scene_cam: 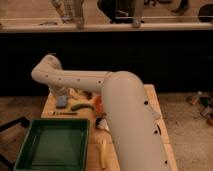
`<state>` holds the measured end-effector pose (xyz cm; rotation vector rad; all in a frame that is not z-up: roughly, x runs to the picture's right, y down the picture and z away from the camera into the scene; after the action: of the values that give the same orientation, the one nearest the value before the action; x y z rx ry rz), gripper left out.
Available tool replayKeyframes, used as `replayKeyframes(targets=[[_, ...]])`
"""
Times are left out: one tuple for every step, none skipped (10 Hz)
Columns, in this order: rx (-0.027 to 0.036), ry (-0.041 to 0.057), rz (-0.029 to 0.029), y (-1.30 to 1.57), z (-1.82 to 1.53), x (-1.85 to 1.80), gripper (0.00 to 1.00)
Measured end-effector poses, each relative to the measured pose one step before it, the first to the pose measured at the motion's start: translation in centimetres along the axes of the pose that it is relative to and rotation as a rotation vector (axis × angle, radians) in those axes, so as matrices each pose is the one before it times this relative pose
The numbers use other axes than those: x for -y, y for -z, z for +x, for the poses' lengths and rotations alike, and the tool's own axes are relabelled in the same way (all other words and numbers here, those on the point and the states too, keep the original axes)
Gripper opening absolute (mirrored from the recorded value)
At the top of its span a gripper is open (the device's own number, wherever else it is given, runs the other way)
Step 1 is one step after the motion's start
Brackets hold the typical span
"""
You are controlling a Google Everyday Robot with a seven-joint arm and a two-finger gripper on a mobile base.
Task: Place sponge in purple bowl
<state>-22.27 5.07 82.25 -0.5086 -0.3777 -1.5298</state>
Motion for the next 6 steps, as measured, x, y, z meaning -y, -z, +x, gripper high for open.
replayKeyframes(targets=[[0.0037, 0.0036, 0.00525, -0.437, 0.353, 0.335, 0.8], [0.00262, -0.00094, 0.00168, -0.405, 0.467, 0.063, 0.8], [0.00392, 0.00082, 0.00165, -0.102, 0.118, 0.029, 0.8], [0.00623, 0.00131, -0.00237, -0.269, 0.126, -0.114, 0.8], [0.00098, 0.00022, -0.00066, -0.014, 0.025, -0.019, 0.8], [0.00025, -0.00008, -0.00069, -0.008, -0.003, -0.024, 0.8]])
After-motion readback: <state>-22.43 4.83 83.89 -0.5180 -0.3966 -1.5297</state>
